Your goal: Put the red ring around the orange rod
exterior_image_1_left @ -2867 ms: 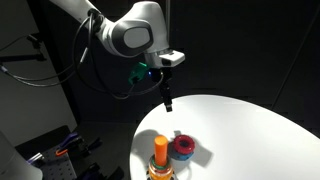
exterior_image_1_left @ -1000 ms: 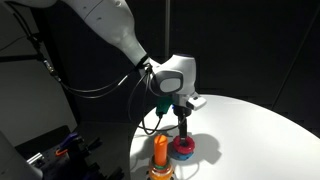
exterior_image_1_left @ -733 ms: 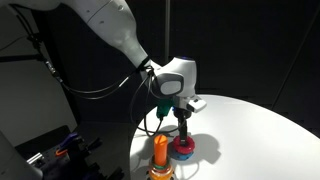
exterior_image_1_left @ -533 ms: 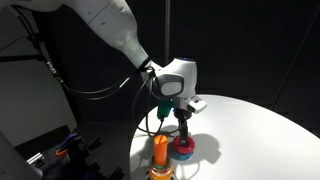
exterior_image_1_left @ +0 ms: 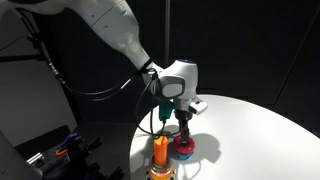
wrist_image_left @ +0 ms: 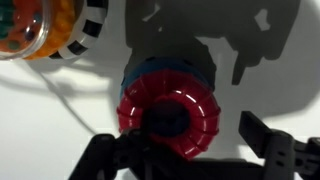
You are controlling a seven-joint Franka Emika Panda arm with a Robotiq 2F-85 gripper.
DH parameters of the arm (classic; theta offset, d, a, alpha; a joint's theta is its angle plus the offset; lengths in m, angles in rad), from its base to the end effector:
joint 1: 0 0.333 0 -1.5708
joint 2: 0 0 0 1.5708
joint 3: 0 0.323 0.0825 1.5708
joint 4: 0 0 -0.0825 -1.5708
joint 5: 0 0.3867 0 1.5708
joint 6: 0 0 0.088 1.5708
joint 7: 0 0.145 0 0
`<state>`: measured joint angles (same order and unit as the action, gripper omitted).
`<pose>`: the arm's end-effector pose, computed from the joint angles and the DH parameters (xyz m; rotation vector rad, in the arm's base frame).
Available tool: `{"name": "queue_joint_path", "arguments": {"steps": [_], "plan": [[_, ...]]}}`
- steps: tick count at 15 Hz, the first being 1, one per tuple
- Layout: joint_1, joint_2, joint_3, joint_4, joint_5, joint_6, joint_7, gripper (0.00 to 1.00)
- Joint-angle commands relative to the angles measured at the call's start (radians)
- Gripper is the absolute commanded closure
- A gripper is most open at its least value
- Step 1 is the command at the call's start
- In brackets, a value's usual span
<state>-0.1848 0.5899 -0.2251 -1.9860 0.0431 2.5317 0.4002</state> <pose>0.5583 -0.2447 0.1332 2.7941 -1.1991 -0.0438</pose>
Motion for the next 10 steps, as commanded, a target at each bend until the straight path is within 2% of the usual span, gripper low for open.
{"name": "queue_joint_path", "arguments": {"steps": [1, 2, 3, 4, 8, 9, 10], "plan": [[-0.008, 0.020, 0.000, 0.033, 0.029, -0.007, -0.042, 0.39], [-0.008, 0.019, 0.001, 0.033, 0.032, -0.008, -0.044, 0.47], [-0.007, 0.017, 0.000, 0.033, 0.032, -0.008, -0.046, 0.49], [-0.004, 0.010, -0.003, 0.031, 0.030, -0.012, -0.043, 0.55], [0.030, -0.039, -0.036, 0.015, -0.005, -0.029, -0.010, 0.89], [0.037, -0.051, -0.044, 0.012, -0.012, -0.035, -0.008, 0.94], [0.046, -0.067, -0.053, 0.007, -0.019, -0.044, -0.003, 0.90]]}}
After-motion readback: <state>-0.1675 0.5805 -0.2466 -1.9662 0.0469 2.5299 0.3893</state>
